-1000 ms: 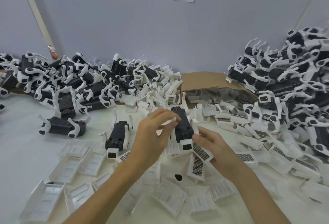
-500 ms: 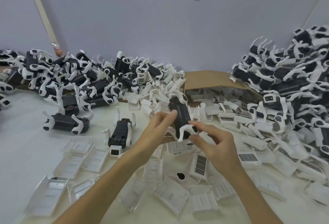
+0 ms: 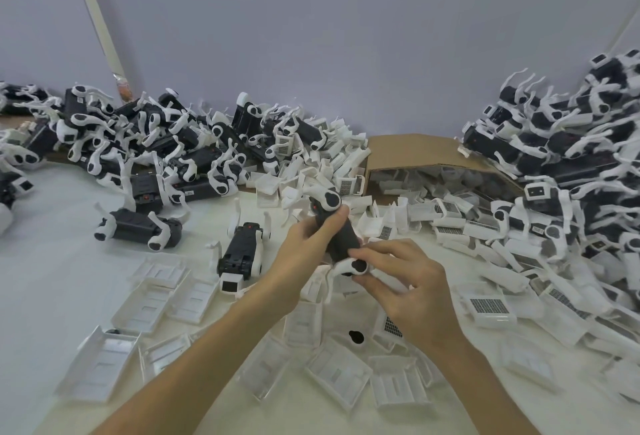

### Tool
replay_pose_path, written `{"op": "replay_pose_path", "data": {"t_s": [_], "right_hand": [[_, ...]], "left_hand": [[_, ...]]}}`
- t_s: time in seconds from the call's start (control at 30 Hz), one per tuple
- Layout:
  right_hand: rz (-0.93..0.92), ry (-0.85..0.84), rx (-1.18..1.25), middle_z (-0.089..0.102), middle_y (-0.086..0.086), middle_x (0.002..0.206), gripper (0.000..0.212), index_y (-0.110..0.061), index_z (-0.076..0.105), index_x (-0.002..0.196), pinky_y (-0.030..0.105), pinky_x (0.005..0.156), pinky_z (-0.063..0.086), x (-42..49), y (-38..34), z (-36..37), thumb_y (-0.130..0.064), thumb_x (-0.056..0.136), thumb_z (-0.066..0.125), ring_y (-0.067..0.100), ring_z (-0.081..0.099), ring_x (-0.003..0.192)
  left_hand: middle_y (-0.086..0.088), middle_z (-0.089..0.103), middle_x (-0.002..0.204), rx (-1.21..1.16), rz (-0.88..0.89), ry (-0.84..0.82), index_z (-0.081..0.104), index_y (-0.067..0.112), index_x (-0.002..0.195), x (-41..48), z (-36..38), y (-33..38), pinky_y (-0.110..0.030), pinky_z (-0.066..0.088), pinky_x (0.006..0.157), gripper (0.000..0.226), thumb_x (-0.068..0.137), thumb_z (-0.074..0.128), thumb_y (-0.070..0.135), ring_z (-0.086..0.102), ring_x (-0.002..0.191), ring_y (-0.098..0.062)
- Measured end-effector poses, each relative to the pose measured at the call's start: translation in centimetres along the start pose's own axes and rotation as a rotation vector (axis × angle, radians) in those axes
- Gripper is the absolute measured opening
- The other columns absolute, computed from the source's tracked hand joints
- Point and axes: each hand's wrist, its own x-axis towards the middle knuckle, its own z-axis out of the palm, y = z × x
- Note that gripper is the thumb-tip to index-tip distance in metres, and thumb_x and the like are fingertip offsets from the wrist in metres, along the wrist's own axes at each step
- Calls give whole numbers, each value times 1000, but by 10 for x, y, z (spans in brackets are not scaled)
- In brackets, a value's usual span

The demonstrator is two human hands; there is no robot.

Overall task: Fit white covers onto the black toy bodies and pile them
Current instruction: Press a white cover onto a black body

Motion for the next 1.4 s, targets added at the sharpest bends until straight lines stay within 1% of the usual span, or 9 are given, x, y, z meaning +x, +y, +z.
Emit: {"op": "replay_pose_path", "data": {"t_s": [0.2,0.3,0.4,0.6,0.87,0.97,1.1,1.27,1.4], "right_hand": [[-76,-8,-81,65,-21,108,41,-25,76,112,14,94,44,-1,4,2,-10,75,84,1,57,106],[-84,-6,-55,65,-19,109,39,-23,76,111,16,94,47,-2,2,3,-11,75,84,4,60,105],[-52,-5,-6,66,-17,110,39,-25,77,109,19,93,48,-2,2,1,-10,74,84,5,62,105],[53,-12,135,69,-14,109,38,-29,77,106,16,93,46,0,-2,-3,-10,74,84,10,64,106],[100,-36,151,71,-15,110,40,-24,78,107,13,94,46,-1,-4,-3,-2,73,85,6,65,107],[76,-46,115,71,-13,107,39,-21,78,108,11,93,45,-2,-5,-1,-4,73,85,4,65,104],[95,-34,116,72,-13,106,41,-23,77,107,12,91,46,-3,-4,-2,-4,73,85,5,66,103],[162,-24,219,72,-16,107,43,-30,76,105,10,88,46,-2,-8,-2,-3,73,86,5,67,104],[166,-13,226,72,-15,105,42,-28,77,106,10,89,46,-2,-9,-2,-5,72,86,4,67,103]], "left_hand": [[-10,76,106,-176,12,95,57,7,125,-2,1,5,-48,56,97,86,57,79,56,73,102,-27],[-4,76,102,-216,146,115,56,28,125,1,-2,2,-47,62,81,76,60,94,38,75,95,-34],[-4,72,105,-262,190,-10,58,34,122,3,-8,1,-40,61,72,55,73,82,24,74,94,-33],[-7,72,111,-406,156,-193,59,21,119,6,-19,3,-42,60,87,42,80,65,7,71,108,-29],[-6,67,110,-451,132,-129,66,27,96,6,-26,1,-43,49,84,15,90,55,37,63,104,-24],[-10,66,115,-382,92,-86,64,22,102,7,-24,1,-37,56,82,27,85,63,42,67,103,-21],[3,73,111,-402,72,-112,76,31,100,7,-22,0,-32,60,82,23,91,57,41,71,103,-15],[-6,69,114,-400,84,-142,60,12,117,7,-26,6,-34,59,80,32,93,56,32,68,101,-22],[-3,73,110,-384,90,-130,69,18,99,7,-24,6,-36,58,83,18,90,59,30,70,102,-23]]}}
